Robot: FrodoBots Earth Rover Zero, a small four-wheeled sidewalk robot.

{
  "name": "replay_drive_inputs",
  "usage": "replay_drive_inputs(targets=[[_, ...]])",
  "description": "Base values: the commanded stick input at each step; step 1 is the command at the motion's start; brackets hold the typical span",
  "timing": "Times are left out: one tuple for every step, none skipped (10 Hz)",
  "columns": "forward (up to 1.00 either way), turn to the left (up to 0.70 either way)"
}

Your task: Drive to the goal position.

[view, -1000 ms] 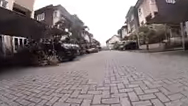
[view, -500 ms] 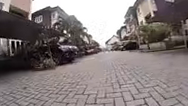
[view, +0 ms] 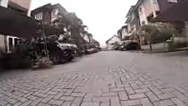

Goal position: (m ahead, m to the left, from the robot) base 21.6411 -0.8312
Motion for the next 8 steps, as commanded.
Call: replay_drive_inputs(targets=[[0.70,-0.29],[0.70,-0.16],[0.70,0.00],[0.70,0.00],[0.70,0.00],[0.70,0.00],[0.70,0.00],[0.70,0.00]])
